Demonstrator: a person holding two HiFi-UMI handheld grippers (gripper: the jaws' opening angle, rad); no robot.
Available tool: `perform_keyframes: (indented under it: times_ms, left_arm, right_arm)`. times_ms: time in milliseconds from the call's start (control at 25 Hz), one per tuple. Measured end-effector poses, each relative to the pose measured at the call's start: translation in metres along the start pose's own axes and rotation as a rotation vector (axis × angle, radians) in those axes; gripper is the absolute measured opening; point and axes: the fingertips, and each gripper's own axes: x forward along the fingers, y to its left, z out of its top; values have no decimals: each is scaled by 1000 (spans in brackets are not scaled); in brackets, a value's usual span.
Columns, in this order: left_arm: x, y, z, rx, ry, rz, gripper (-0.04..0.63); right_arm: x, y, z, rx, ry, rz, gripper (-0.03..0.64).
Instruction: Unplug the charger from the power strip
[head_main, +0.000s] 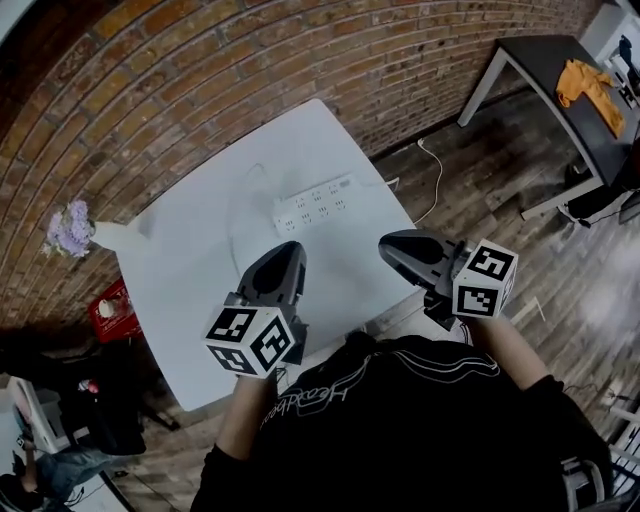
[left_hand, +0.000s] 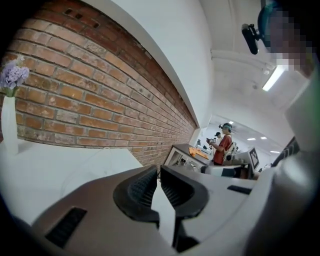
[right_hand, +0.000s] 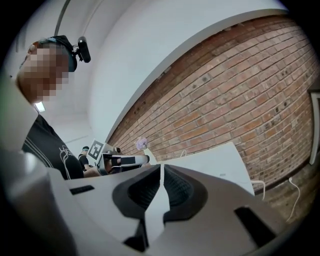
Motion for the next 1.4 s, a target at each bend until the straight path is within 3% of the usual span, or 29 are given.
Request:
perform_keyframes:
  times_ms: [360, 440, 520, 680, 920, 1080, 1400]
  left_arm:
    - [24, 36, -1, -63, 15, 106, 5]
    - [29, 45, -4, -77, 14, 147, 6]
    - [36, 54, -7, -97, 9, 192, 6]
    - [50, 66, -19, -152, -4, 288, 6]
    - [63, 92, -38, -176, -5, 448, 8]
    - [68, 107, -48, -184, -19, 515, 11]
    - [87, 130, -63, -169, -11, 525, 141]
  right_arm:
    - [37, -62, 7, -40, 109, 66, 2]
    - [46, -81, 5, -86, 160, 82, 14]
    - [57, -98, 2, -124, 214, 108, 80]
    - [77, -130, -9, -201, 307, 164, 98]
    - [104, -170, -43, -346, 445, 212, 127]
    - [115, -184, -64, -444, 502, 242, 137]
    - [133, -199, -83, -534, 532, 231, 140]
